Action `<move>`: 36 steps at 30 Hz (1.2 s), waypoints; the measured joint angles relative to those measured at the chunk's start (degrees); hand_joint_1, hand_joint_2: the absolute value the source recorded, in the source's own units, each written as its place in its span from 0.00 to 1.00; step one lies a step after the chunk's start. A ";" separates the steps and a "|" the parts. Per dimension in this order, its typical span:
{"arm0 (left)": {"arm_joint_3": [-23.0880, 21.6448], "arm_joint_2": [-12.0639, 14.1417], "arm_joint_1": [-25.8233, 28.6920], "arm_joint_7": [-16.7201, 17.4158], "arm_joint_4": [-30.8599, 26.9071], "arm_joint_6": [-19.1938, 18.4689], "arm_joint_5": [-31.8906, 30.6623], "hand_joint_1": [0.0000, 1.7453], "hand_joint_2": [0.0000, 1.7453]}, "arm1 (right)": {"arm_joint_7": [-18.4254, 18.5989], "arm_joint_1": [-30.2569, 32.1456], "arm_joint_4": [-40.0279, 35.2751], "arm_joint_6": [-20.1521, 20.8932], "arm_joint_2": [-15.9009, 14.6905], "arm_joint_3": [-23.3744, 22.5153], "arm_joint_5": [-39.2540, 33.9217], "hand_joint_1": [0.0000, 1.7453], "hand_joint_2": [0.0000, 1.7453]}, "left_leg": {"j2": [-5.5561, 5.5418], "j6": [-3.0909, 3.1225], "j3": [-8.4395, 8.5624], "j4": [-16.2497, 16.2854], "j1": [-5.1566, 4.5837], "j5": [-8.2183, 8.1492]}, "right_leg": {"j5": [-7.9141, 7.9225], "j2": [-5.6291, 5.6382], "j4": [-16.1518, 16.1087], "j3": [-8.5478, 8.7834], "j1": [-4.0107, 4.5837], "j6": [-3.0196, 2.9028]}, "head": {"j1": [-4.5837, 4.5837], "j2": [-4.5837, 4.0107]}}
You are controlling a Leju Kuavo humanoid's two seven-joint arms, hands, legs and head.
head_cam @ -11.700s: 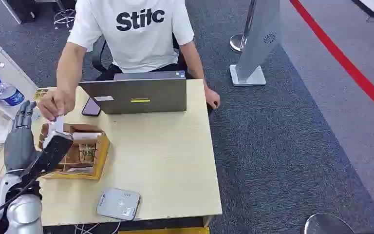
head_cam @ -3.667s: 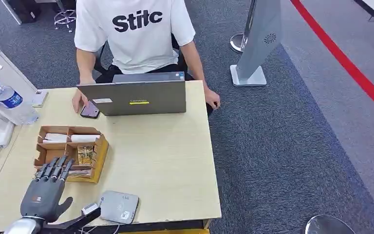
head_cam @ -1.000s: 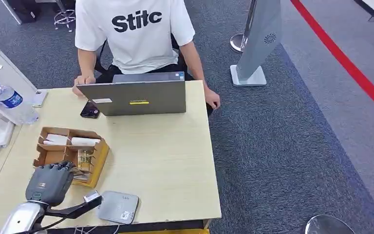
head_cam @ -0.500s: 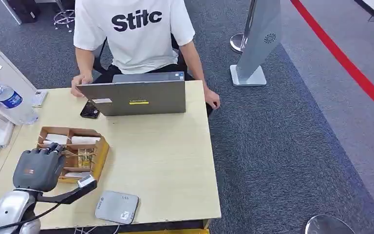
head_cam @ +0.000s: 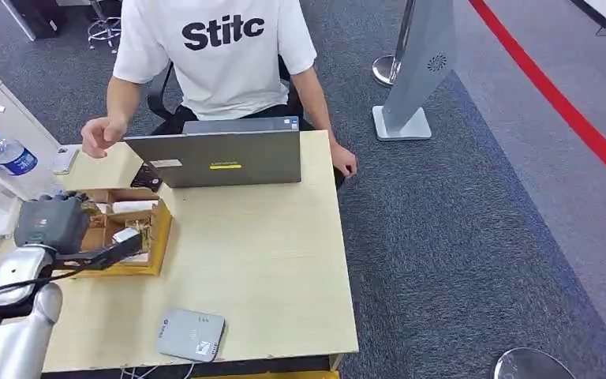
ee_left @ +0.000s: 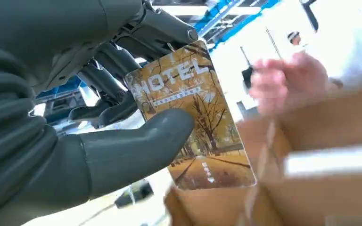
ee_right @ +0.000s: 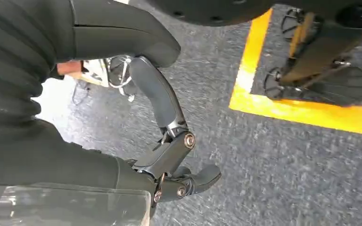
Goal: Pass the card to the sensor for recognition and then transmit it.
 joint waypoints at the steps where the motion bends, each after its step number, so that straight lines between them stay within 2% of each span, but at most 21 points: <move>1: 0.00 -0.04 -0.69 -0.15 0.00 0.00 -0.04 1.00 1.00 | -0.13 -0.10 0.28 -0.22 0.00 0.00 0.02 0.00 1.00 | 0.00 0.00 0.01 0.00 0.00 0.00 | 0.00 0.00 0.00 0.00 0.00 0.00 | 0.02 0.00; 12: 0.00 -1.29 -2.25 -1.70 -1.73 4.64 -0.22 1.00 1.00 | -0.17 -0.14 1.29 -0.74 -0.09 0.00 0.15 0.00 1.00 | 0.04 0.00 -0.01 0.00 0.00 -0.01 | -0.01 0.08 0.00 -0.06 0.00 0.00 | 0.00 0.00; 13: 0.00 -1.42 -2.42 -1.86 -2.34 4.33 -0.22 1.00 1.00 | 0.44 -0.14 1.33 -0.72 -0.11 0.00 0.20 0.00 1.00 | 0.04 0.00 -0.01 0.00 0.00 -0.02 | -0.01 0.08 0.00 -0.06 0.00 0.00 | 0.02 0.00; 14: 0.00 -1.53 -2.50 -2.12 -2.54 3.82 -0.20 1.00 1.00 | 3.14 -0.16 1.40 -0.24 -0.13 0.00 0.55 0.00 1.00 | 0.05 0.01 0.00 -0.01 0.00 -0.02 | -0.02 0.07 0.00 -0.03 -0.01 0.00 | 0.02 0.00; 16: 0.00 -1.92 -1.87 -2.23 -1.02 6.87 -0.20 1.00 1.00 | 9.06 0.02 1.33 1.39 -0.17 0.00 1.22 0.00 1.00 | 0.07 0.02 0.06 -0.01 -0.03 -0.03 | -0.02 0.08 0.00 -0.01 -0.03 0.00 | 0.02 0.00; 18: 0.00 -2.36 -1.50 -2.23 1.45 10.26 -0.15 1.00 1.00 | 9.79 0.71 1.03 2.23 -0.15 0.00 1.40 0.00 1.00 | 0.07 0.02 0.04 -0.01 -0.01 -0.03 | -0.02 0.08 0.00 0.00 -0.02 0.00 | 0.07 0.00; 21: 0.00 -2.69 -1.48 -2.21 4.00 10.97 -0.15 1.00 1.00 | 10.05 1.13 0.65 2.62 -0.15 -0.04 1.40 0.00 1.00 | 0.24 0.02 0.05 -0.01 -0.01 -0.03 | -0.01 0.27 0.00 -0.03 -0.02 0.00 | 0.00 0.00; 22: 0.00 -2.77 -1.50 -2.21 4.43 11.04 -0.15 0.13 1.00 | 10.08 1.15 0.57 2.65 -0.17 -0.04 1.40 0.00 1.00 | 0.23 0.02 0.05 -0.01 -0.01 -0.03 | -0.01 0.27 0.00 -0.03 -0.02 0.00 | 0.00 0.00; 23: 0.00 -2.86 -1.50 -2.16 4.72 11.06 -0.13 0.00 1.00 | 10.12 1.17 0.44 2.67 -0.15 -0.04 1.40 0.00 1.00 | 0.23 0.02 0.05 -0.01 -0.01 -0.03 | -0.01 0.27 0.00 -0.03 -0.02 0.00 | 0.00 0.00; 34: 0.00 -3.78 -0.32 -2.05 5.44 11.08 -0.04 0.00 1.00 | 10.60 1.19 0.02 2.60 -0.15 -0.74 1.42 0.00 1.00 | 0.15 0.02 0.04 -0.01 -0.01 -0.03 | -0.01 0.22 0.00 -0.02 -0.02 0.00 | 0.00 0.00; 36: 0.00 -4.17 0.59 -2.16 4.70 12.04 -0.02 0.00 1.00 | 10.15 1.18 0.00 2.58 -0.15 -0.87 1.36 0.00 1.00 | 0.15 0.02 0.04 -0.01 -0.01 -0.03 | -0.01 0.22 0.00 -0.02 -0.02 0.00 | 0.00 0.00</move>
